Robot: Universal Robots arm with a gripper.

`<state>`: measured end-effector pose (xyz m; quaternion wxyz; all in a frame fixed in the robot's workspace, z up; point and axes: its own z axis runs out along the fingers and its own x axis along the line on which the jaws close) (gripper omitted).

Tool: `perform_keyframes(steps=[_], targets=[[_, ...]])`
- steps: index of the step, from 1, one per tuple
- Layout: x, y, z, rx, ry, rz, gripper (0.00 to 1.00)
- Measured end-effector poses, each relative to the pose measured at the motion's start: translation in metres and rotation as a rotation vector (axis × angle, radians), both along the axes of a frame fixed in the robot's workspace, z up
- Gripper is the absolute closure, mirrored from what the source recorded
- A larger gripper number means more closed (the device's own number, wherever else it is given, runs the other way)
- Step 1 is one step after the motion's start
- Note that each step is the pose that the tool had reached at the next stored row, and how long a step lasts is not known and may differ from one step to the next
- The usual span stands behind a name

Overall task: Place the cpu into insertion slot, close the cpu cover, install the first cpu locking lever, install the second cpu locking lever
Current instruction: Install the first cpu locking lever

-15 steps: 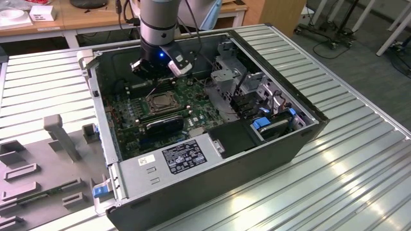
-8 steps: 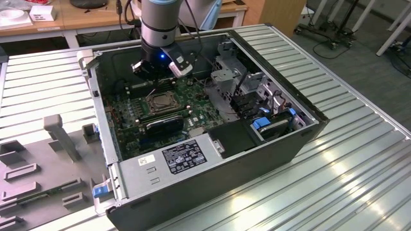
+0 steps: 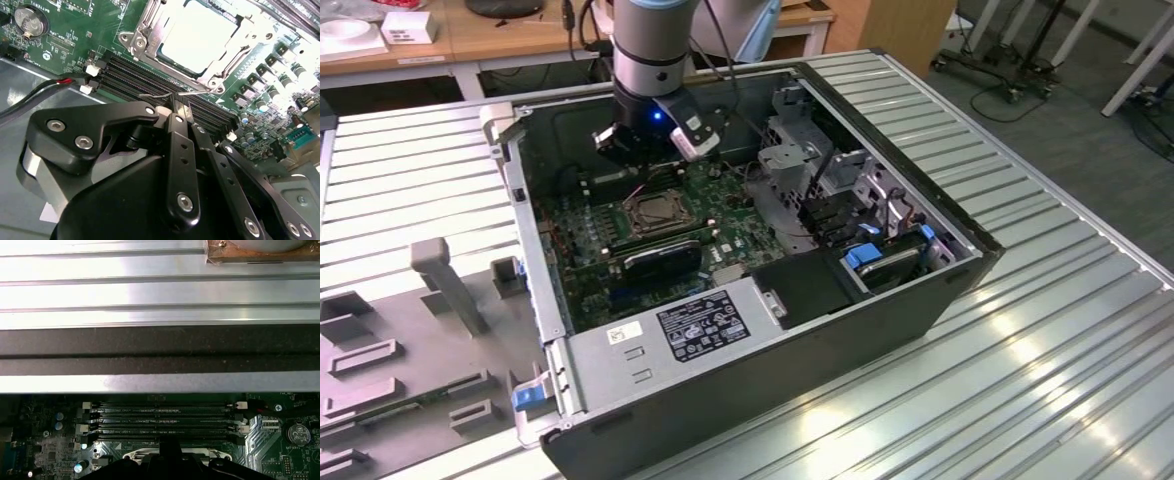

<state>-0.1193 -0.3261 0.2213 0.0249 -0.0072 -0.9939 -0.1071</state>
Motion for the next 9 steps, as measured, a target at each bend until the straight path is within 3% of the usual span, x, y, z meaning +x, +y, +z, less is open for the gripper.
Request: perform_keyframes(steps=[9], targets=[[0.0045,-0.0006,-0.0052,0.0000,0.0001,-0.002,0.89]])
